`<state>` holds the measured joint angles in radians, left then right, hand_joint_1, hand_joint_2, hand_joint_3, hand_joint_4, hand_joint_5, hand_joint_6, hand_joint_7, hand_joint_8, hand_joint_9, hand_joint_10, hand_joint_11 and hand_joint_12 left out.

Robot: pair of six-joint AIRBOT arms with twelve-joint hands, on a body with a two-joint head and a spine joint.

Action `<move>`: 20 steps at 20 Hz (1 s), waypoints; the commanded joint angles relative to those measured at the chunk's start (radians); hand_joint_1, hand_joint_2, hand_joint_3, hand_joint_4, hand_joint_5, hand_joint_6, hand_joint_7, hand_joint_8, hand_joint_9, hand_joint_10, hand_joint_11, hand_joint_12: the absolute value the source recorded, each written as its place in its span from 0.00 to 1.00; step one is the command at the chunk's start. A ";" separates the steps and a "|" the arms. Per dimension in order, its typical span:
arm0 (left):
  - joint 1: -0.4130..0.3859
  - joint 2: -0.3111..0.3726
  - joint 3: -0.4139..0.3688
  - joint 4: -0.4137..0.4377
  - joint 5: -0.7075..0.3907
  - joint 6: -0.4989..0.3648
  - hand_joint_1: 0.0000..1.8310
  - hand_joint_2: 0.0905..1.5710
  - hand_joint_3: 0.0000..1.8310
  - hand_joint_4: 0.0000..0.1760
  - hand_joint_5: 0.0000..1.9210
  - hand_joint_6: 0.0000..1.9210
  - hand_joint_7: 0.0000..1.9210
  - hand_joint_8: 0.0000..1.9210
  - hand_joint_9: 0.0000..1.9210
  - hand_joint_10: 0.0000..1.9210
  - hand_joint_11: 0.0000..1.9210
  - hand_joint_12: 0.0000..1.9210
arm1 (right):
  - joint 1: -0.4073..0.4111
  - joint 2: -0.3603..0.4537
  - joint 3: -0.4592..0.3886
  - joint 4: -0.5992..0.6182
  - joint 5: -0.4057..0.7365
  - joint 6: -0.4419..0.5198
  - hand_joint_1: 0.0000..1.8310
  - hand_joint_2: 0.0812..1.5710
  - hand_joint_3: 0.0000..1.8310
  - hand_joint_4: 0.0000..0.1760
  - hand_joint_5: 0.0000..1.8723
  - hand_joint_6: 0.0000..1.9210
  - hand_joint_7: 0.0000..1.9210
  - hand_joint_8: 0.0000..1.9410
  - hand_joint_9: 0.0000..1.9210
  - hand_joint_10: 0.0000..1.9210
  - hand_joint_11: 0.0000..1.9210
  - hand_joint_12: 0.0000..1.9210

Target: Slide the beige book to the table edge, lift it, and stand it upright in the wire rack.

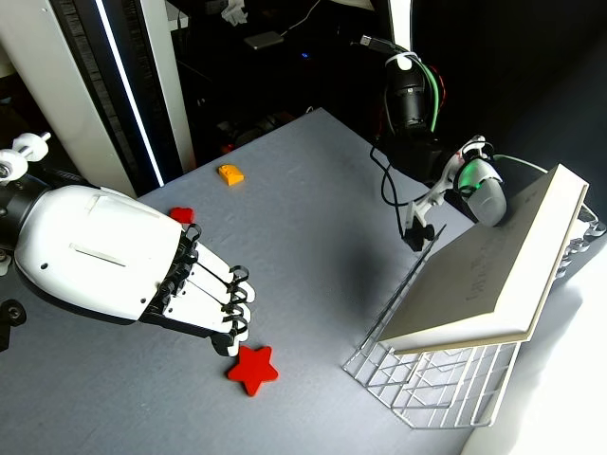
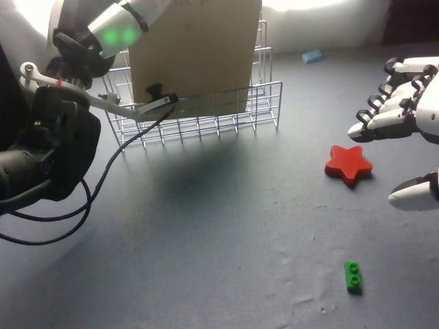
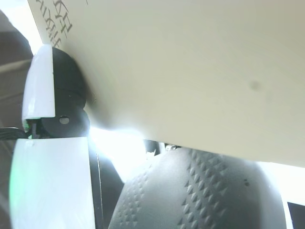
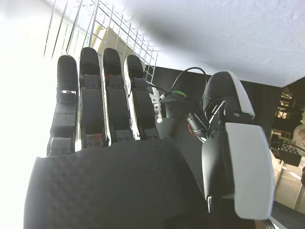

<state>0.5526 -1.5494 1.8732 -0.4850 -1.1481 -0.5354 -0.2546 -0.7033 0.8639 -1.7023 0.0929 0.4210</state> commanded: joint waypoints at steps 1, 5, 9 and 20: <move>-0.002 0.004 0.007 -0.005 -0.129 -0.010 0.73 0.75 0.00 0.00 0.43 0.58 0.41 0.69 0.40 0.77 0.31 0.83 | 0.006 0.009 -0.003 0.009 -0.012 -0.003 0.12 0.71 0.00 0.00 0.21 0.00 0.21 0.00 0.20 0.00 0.00 0.49; 0.004 0.005 -0.004 -0.006 -0.132 -0.010 0.73 0.75 0.00 0.00 0.41 0.60 0.41 0.70 0.40 0.77 0.33 0.79 | 0.006 0.010 -0.004 0.009 -0.012 -0.004 0.12 0.71 0.00 0.00 0.19 0.00 0.20 0.00 0.20 0.00 0.00 0.48; 0.020 0.010 -0.026 -0.017 -0.137 -0.005 0.73 0.75 0.00 0.00 0.41 0.60 0.41 0.69 0.39 0.78 0.33 0.81 | 0.005 0.010 -0.004 0.009 -0.009 -0.004 0.12 0.72 0.00 0.00 0.20 0.00 0.21 0.00 0.20 0.00 0.00 0.47; 0.036 0.017 -0.062 -0.029 -0.142 0.005 0.63 0.78 0.00 0.01 0.41 0.71 0.36 0.72 0.34 0.48 0.28 0.73 | 0.000 0.012 -0.008 0.009 -0.004 -0.009 0.12 0.71 0.00 0.00 0.20 0.00 0.22 0.00 0.22 0.00 0.00 0.50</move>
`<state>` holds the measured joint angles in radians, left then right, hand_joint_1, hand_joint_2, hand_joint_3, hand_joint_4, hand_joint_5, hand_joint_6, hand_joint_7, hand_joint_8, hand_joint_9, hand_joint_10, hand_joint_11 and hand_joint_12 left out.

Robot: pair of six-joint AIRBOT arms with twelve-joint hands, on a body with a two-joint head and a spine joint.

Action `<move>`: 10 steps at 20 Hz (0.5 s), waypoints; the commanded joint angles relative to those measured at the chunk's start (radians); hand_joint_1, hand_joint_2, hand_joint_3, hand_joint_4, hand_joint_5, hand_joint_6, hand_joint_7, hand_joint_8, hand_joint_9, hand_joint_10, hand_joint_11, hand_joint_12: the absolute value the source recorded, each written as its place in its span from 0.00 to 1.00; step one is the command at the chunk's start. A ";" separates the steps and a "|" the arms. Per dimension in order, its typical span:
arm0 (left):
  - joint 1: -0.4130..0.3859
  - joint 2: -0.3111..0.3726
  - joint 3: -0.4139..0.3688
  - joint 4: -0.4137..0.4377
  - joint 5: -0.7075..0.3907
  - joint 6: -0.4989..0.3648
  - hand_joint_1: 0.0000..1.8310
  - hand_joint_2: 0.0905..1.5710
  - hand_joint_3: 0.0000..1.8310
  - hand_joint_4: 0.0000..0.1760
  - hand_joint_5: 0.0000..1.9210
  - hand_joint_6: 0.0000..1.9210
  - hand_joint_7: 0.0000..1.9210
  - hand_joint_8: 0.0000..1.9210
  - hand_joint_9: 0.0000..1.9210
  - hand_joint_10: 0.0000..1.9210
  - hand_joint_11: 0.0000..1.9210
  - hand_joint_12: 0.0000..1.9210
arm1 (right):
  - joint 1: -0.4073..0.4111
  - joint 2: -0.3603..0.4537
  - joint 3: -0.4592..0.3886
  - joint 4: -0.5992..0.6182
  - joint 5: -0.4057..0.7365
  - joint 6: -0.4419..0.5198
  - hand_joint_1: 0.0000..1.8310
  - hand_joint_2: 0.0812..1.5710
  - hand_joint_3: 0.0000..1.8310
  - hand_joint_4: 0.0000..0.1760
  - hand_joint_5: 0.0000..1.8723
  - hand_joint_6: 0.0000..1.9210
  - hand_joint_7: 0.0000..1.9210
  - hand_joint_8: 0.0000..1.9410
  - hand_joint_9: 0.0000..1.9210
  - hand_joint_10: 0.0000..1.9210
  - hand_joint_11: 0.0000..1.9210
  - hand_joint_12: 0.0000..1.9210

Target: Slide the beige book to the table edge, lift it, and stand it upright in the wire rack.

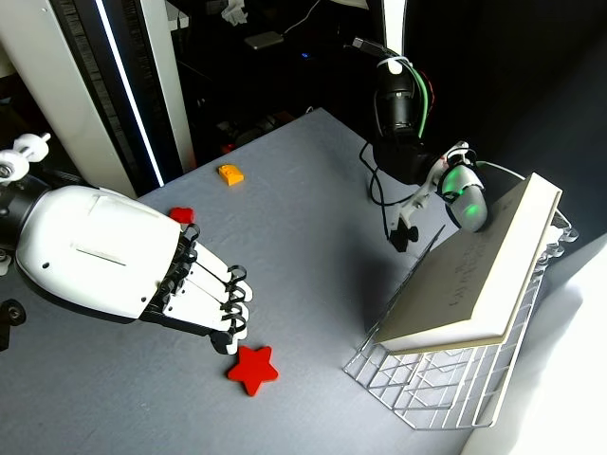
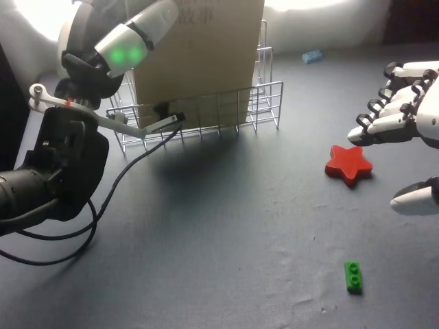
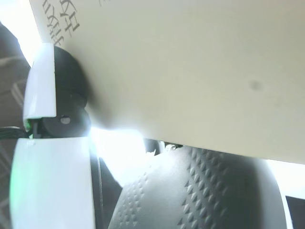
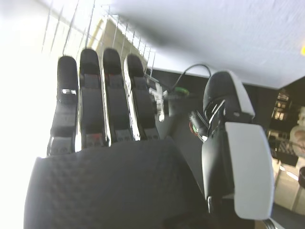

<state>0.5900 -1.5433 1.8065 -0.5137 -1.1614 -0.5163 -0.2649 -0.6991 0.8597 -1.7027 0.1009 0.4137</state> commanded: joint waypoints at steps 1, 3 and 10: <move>0.000 0.012 0.000 -0.002 -0.130 -0.012 0.63 0.77 0.00 0.05 0.41 0.70 0.37 0.70 0.36 0.42 0.28 0.70 | 0.010 0.009 -0.005 0.010 -0.013 -0.002 0.12 0.71 0.00 0.00 0.20 0.00 0.22 0.00 0.21 0.00 0.00 0.49; 0.003 0.014 -0.004 -0.004 -0.130 -0.012 0.61 0.76 0.00 0.00 0.41 0.67 0.36 0.42 0.36 0.38 0.24 0.69 | 0.010 0.009 -0.007 0.010 -0.015 0.002 0.12 0.71 0.00 0.00 0.21 0.00 0.22 0.00 0.22 0.00 0.00 0.49; 0.005 0.016 -0.005 -0.006 -0.132 -0.012 0.46 0.67 0.00 0.00 0.37 0.02 0.35 0.00 0.31 0.07 0.07 0.61 | 0.007 0.012 -0.016 0.010 -0.015 0.001 0.12 0.71 0.00 0.00 0.21 0.00 0.22 0.00 0.22 0.00 0.00 0.49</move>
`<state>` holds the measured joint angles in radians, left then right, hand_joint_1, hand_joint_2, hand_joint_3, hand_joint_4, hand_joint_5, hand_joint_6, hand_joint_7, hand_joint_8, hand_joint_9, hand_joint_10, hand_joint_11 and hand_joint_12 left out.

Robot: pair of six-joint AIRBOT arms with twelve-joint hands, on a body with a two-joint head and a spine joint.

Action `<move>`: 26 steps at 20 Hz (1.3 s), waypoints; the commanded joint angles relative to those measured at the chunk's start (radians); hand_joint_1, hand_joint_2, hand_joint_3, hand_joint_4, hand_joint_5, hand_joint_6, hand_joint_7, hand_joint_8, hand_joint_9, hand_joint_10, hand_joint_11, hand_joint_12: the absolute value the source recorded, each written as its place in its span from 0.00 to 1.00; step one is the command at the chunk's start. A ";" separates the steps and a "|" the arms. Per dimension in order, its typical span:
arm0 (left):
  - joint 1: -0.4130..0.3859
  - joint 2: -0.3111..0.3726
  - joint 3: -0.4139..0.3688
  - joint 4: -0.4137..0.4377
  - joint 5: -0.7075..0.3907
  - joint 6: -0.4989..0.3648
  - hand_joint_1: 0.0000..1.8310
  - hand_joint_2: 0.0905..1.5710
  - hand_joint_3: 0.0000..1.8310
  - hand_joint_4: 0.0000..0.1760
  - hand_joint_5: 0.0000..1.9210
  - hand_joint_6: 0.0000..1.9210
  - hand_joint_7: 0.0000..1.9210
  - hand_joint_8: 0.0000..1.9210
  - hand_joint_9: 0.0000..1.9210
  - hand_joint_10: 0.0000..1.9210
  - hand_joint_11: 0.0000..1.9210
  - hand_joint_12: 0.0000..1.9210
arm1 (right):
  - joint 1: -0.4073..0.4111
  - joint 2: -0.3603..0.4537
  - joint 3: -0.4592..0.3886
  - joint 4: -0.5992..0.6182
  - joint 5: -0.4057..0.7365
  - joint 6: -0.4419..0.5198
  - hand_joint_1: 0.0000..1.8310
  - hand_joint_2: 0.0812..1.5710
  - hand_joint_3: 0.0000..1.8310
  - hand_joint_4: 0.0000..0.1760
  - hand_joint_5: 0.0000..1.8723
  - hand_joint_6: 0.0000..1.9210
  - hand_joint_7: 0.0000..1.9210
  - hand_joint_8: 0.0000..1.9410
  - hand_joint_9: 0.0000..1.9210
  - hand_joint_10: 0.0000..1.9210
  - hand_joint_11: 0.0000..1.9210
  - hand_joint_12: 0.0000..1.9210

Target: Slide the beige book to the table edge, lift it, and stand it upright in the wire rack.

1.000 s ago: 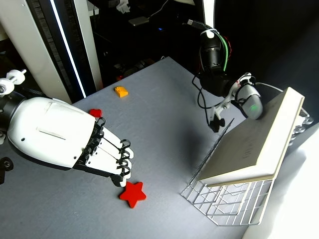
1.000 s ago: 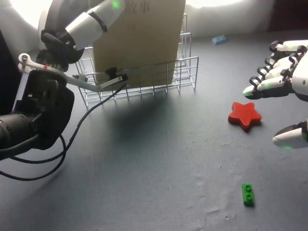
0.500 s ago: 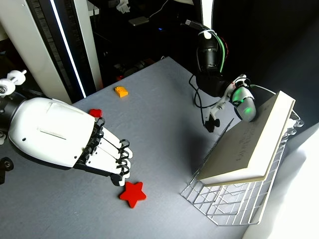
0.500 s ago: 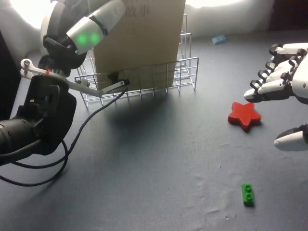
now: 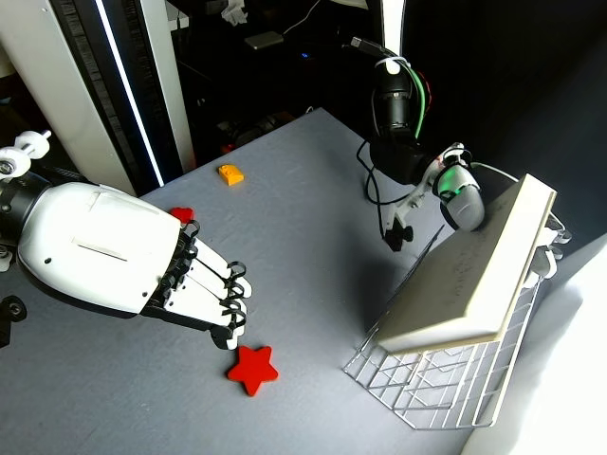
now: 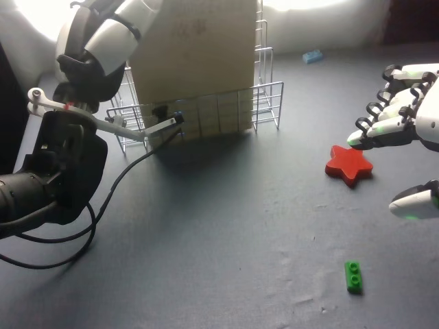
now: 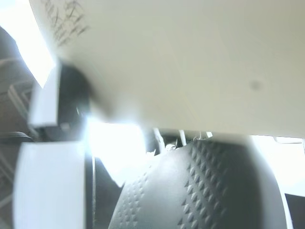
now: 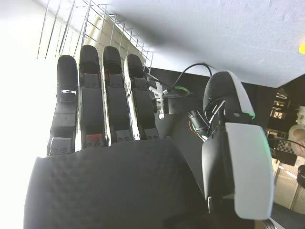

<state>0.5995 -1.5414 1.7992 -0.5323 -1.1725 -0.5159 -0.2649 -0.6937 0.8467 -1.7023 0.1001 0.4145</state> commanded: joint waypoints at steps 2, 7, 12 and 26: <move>-0.004 0.016 0.003 0.013 -0.121 -0.012 0.44 0.63 0.00 0.00 0.34 0.00 0.32 0.00 0.29 0.02 0.05 0.56 | 0.006 0.009 -0.007 0.009 -0.015 0.001 0.13 0.72 0.00 0.00 0.20 0.00 0.21 0.00 0.21 0.00 0.00 0.49; 0.012 0.035 -0.005 0.013 -0.121 -0.013 0.35 0.60 0.00 0.00 0.24 0.00 0.21 0.00 0.19 0.00 0.01 0.47 | 0.006 0.012 -0.014 0.009 -0.023 0.008 0.09 0.72 0.00 0.00 0.20 0.00 0.22 0.00 0.21 0.00 0.00 0.48; 0.031 0.073 -0.023 0.015 -0.120 -0.010 0.34 0.58 0.00 0.20 0.14 0.00 0.13 0.00 0.12 0.00 0.00 0.41 | 0.002 0.013 -0.014 0.009 -0.023 0.008 0.11 0.71 0.00 0.00 0.21 0.00 0.23 0.00 0.22 0.00 0.00 0.49; 0.065 0.311 -0.053 0.192 0.045 0.087 0.29 0.64 0.00 0.00 0.30 0.01 0.28 0.01 0.27 0.02 0.08 0.47 | 0.006 0.012 -0.014 0.010 -0.045 0.019 0.15 0.72 0.00 0.00 0.37 0.01 0.36 0.01 0.35 0.02 0.12 0.57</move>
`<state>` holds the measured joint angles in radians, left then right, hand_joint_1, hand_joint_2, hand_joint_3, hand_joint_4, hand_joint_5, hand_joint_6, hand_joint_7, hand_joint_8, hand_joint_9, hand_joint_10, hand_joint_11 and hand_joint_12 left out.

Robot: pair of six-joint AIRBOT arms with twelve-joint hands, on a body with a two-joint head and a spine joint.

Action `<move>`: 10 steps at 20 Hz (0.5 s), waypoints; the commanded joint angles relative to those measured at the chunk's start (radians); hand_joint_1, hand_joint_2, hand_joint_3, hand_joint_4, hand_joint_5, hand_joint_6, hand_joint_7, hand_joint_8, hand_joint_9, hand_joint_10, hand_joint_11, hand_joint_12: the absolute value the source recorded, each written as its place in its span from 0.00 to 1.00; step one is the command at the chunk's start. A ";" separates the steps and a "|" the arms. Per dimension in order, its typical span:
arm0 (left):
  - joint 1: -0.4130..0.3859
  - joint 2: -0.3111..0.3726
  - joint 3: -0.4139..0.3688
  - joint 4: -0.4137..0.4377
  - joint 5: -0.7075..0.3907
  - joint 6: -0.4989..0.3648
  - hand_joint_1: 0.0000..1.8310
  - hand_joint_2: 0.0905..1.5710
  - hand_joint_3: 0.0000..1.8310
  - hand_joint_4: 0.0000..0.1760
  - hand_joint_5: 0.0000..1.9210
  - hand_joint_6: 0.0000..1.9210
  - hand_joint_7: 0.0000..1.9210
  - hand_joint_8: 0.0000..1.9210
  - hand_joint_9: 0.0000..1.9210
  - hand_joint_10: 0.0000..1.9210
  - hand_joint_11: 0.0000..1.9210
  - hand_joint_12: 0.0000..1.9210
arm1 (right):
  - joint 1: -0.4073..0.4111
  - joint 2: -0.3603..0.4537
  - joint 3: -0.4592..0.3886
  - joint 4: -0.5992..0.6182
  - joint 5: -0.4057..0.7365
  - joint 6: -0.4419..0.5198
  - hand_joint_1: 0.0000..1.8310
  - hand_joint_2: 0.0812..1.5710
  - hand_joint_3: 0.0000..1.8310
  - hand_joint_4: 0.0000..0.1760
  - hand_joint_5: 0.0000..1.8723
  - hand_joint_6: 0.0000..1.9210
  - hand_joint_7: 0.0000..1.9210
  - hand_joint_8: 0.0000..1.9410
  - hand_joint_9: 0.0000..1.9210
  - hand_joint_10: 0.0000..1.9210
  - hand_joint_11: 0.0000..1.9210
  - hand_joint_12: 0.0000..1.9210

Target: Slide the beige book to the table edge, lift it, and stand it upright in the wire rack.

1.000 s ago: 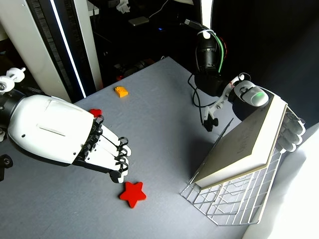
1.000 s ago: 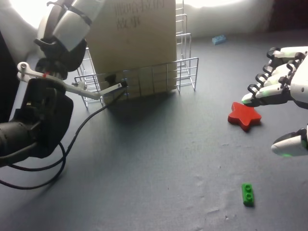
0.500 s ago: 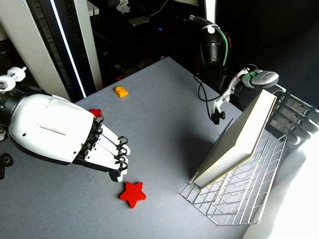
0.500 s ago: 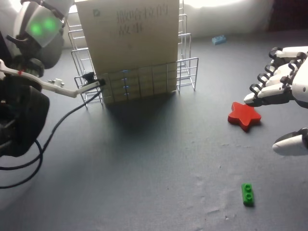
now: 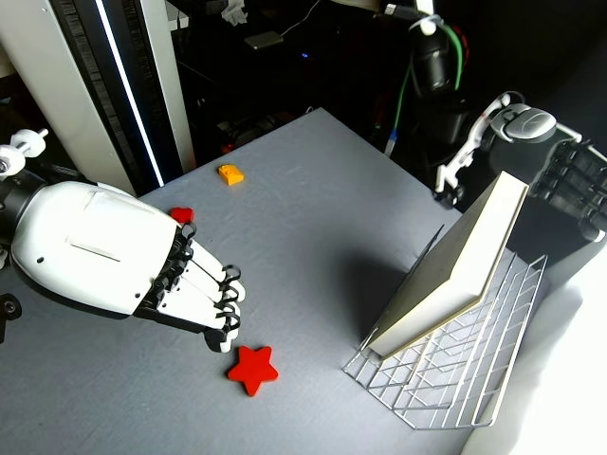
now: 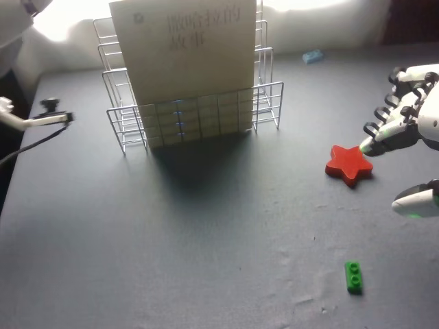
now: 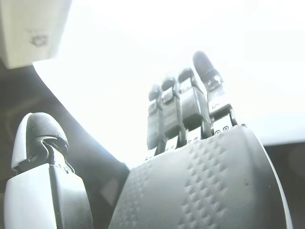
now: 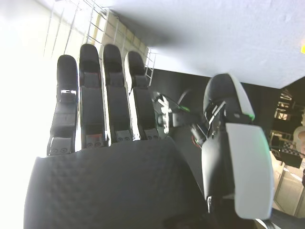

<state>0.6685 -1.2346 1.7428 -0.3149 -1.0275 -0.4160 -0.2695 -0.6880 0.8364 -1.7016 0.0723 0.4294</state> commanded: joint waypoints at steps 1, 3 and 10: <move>-0.003 0.026 -0.002 -0.005 -0.076 0.001 0.28 0.65 0.00 0.00 0.34 0.01 0.33 0.01 0.31 0.02 0.13 0.47 | 0.012 0.005 -0.003 0.009 -0.018 0.007 0.15 0.72 0.00 0.00 0.39 0.02 0.38 0.01 0.38 0.03 0.15 0.58; -0.013 0.076 -0.005 0.096 -0.026 0.006 0.30 0.65 0.00 0.00 0.44 0.02 0.45 0.03 0.42 0.06 0.19 0.57 | 0.015 0.003 -0.003 0.009 -0.018 0.012 0.18 0.73 0.00 0.00 0.44 0.01 0.45 0.01 0.44 0.13 0.24 0.69; -0.054 0.202 -0.021 0.424 0.107 0.005 0.40 0.71 0.00 0.00 0.44 0.88 0.46 0.83 0.42 0.89 0.36 0.97 | 0.019 -0.003 -0.004 0.009 -0.006 0.013 0.26 0.78 0.00 0.00 0.31 0.97 0.43 0.99 0.49 1.00 0.53 1.00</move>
<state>0.6155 -1.0290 1.7168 0.1989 -0.8207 -0.4000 -0.2642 -0.6968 0.8364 -1.7016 0.0780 0.4412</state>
